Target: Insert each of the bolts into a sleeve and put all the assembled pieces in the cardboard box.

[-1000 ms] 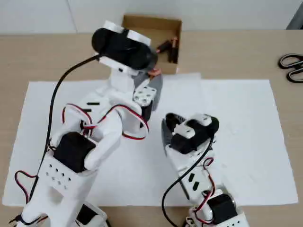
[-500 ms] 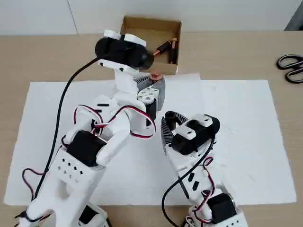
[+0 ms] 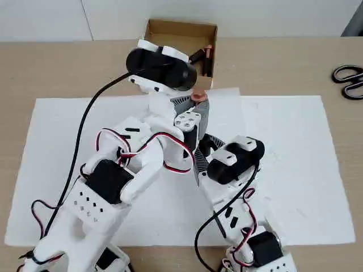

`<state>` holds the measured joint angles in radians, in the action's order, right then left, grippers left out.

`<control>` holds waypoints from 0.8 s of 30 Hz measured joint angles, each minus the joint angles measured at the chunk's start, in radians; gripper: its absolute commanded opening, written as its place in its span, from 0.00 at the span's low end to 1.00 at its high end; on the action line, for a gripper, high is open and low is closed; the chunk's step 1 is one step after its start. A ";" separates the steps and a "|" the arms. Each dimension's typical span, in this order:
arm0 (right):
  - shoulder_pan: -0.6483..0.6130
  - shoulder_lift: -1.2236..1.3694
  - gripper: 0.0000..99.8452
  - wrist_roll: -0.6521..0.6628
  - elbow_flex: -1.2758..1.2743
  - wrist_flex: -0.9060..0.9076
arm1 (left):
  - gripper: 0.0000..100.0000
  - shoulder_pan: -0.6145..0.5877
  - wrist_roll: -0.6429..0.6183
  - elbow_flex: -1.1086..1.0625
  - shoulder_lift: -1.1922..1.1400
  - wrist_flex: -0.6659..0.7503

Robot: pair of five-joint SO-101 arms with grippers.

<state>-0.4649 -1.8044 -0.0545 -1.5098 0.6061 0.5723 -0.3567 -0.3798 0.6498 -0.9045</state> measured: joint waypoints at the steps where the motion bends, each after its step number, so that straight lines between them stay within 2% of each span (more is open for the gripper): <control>1: 0.002 0.000 0.00 -0.002 0.000 0.000 | 0.01 0.000 0.000 -0.008 0.000 0.002; 24: 0.002 0.000 0.00 -0.002 0.000 0.000 | 0.01 0.035 0.000 -0.127 0.000 0.110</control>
<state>-0.4634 -1.8044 -0.0560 -1.5098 0.6061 0.6076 -0.3567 -0.5071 0.6498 -0.7940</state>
